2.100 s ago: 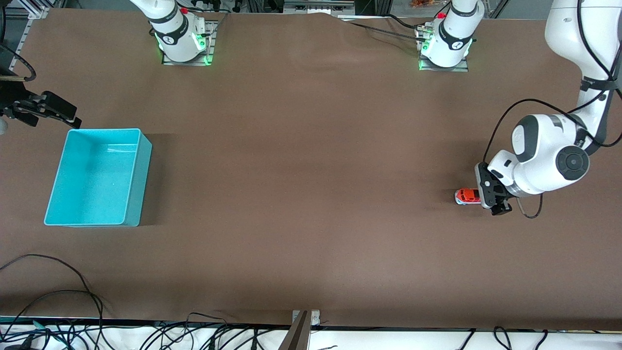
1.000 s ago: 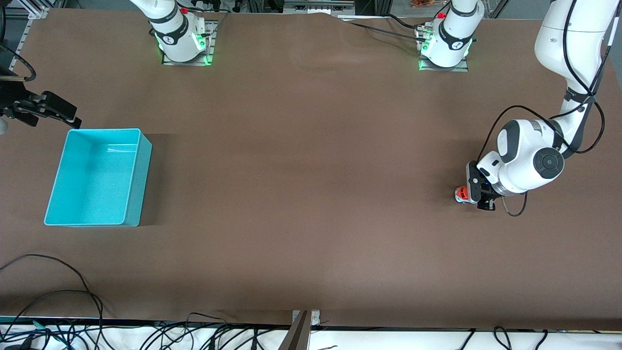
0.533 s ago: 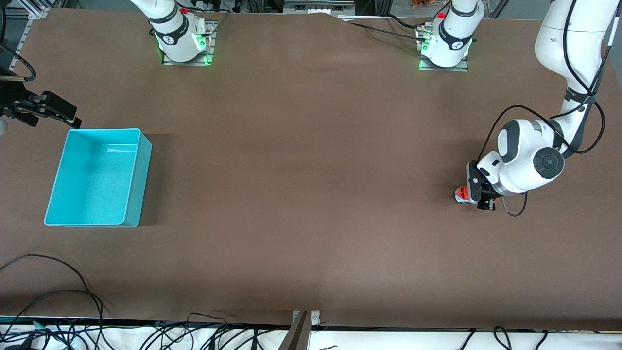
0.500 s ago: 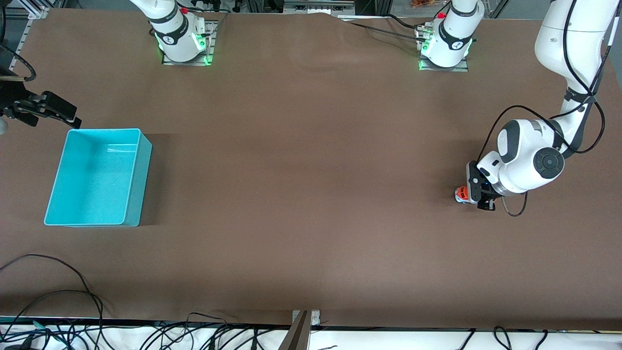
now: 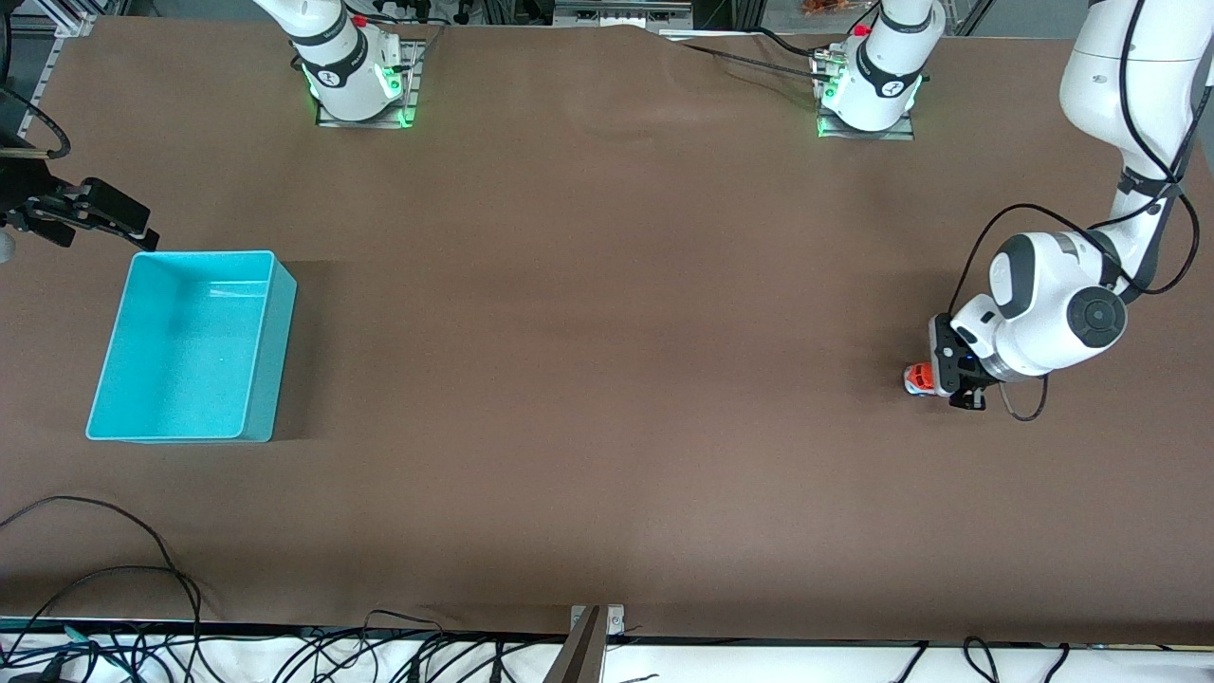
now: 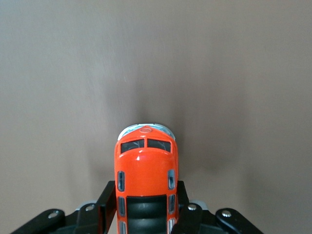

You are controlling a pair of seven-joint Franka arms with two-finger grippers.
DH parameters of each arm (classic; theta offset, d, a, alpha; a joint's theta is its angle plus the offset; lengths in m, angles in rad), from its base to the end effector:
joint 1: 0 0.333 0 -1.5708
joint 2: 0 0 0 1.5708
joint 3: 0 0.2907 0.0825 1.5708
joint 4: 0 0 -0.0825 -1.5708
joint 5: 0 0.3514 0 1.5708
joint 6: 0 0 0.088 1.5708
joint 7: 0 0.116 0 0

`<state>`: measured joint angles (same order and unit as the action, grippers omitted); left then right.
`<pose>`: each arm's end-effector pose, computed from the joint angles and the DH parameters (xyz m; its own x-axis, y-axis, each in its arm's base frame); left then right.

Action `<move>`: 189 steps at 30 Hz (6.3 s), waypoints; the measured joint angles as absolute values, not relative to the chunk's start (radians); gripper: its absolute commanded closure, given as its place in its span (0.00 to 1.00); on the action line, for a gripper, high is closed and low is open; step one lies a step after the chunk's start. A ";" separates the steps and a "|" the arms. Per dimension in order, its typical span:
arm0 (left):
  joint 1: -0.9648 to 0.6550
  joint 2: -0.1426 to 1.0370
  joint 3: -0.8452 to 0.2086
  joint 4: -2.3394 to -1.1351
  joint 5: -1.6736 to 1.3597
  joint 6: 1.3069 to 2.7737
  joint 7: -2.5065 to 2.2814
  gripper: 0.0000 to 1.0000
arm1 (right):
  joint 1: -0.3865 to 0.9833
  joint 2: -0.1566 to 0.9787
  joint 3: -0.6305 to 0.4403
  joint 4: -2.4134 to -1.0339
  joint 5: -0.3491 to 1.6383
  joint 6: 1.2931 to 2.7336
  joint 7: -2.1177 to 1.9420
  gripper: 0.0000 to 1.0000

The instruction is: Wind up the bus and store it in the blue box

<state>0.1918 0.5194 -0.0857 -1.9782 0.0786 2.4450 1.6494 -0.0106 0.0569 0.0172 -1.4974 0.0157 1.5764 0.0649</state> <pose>0.5716 0.0620 0.1935 -0.0239 -0.9997 -0.0009 -0.9985 0.0238 0.0500 0.5394 0.0051 0.5928 0.9981 -0.0584 0.0210 -0.0580 -0.9982 -0.0181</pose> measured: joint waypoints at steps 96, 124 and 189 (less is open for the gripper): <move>0.504 0.489 -0.101 -1.851 0.127 2.277 1.907 0.00 | -0.011 0.057 0.017 -1.497 0.016 1.577 0.065 0.00; 0.182 0.397 -0.114 -1.642 0.128 1.976 1.532 0.00 | -0.011 0.057 0.017 -1.497 0.016 1.577 0.065 0.00; -0.042 0.173 -0.075 -1.480 0.069 1.590 0.562 0.00 | -0.009 0.058 0.018 -1.497 0.016 1.567 0.065 0.00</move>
<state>-0.0416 0.1733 -0.0745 -1.4800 0.0689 1.5897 0.5623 -0.0089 0.0576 0.0178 -1.4975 0.0157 1.5675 0.0648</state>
